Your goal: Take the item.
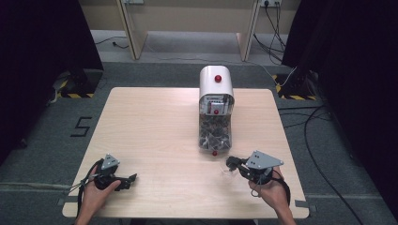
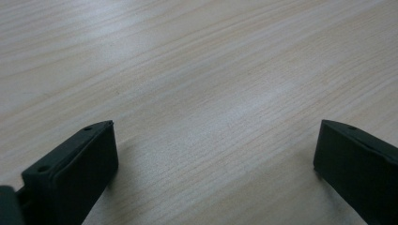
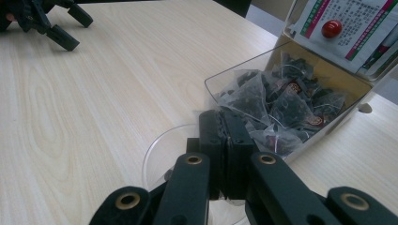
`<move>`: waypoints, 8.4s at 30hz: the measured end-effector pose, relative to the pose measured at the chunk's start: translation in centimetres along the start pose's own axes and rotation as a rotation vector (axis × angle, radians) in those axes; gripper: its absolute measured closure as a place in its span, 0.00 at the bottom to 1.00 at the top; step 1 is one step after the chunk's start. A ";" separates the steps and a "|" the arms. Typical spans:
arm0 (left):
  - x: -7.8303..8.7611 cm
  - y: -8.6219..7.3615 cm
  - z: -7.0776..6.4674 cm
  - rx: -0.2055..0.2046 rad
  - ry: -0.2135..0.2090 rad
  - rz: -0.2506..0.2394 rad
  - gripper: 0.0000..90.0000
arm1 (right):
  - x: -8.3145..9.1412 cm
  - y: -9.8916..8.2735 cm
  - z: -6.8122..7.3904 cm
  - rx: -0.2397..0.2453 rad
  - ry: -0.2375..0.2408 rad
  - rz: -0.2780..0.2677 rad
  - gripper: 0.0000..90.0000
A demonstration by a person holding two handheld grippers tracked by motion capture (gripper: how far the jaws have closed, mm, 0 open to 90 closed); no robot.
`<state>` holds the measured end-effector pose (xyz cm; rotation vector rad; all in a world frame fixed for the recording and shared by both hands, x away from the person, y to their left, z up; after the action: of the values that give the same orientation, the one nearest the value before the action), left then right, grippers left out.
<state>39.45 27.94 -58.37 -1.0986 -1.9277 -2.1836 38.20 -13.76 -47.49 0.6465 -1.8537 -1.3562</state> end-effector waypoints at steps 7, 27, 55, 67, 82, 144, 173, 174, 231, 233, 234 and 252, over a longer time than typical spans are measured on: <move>0.0 0.0 0.0 0.000 0.000 0.000 0.00 | -0.2 -0.2 0.0 -0.018 0.007 0.003 0.91; 0.0 0.0 0.0 -0.001 0.000 0.000 0.00 | 1.0 0.2 -2.0 -0.073 -0.084 -0.040 0.71; 0.0 0.0 0.0 0.000 0.000 0.000 0.00 | 2.6 -1.2 -4.1 -0.171 -0.203 -0.012 0.44; 0.0 0.0 0.0 -0.001 0.000 0.000 0.00 | 3.8 -2.2 -4.7 -0.184 -0.228 0.002 0.43; 0.0 0.0 0.0 -0.001 -0.001 0.001 0.00 | 5.7 -3.9 -4.9 -0.208 -0.259 0.016 0.43; 0.0 0.0 0.0 0.000 0.000 0.000 0.00 | 7.7 -9.7 -2.2 -0.311 -0.344 0.075 0.28; 0.0 0.0 0.0 0.000 0.000 0.000 0.00 | 8.0 -11.0 0.4 -0.313 -0.329 0.090 0.27; 0.0 0.0 0.0 0.000 0.000 0.000 0.00 | 8.1 -11.1 0.4 -0.315 -0.331 0.091 0.27; 0.0 0.0 0.0 0.000 0.000 0.000 0.00 | 11.1 -13.6 3.0 -0.311 -0.349 0.127 0.29; 0.0 0.0 0.0 0.000 0.000 0.000 0.00 | 11.2 -13.7 3.0 -0.302 -0.351 0.129 0.29; 0.0 0.0 0.0 0.000 0.000 0.000 0.00 | 11.3 -13.7 3.1 -0.304 -0.351 0.129 0.29; 0.0 0.0 0.0 0.000 0.000 0.000 0.00 | 12.1 -14.0 3.8 -0.287 -0.370 0.109 0.27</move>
<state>39.45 27.94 -58.37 -1.0986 -1.9279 -2.1835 27.55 -25.08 -58.21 0.1504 -1.8867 -1.7127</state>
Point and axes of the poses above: each handheld gripper's, and its own axes: x roughly backward along the jaws, y roughly out of its top, z roughly to its left, the point moved 8 cm from there along -x, roughly forward along the jaws, and after that the axes turned 12 degrees about -z, right-handed, at the moved point
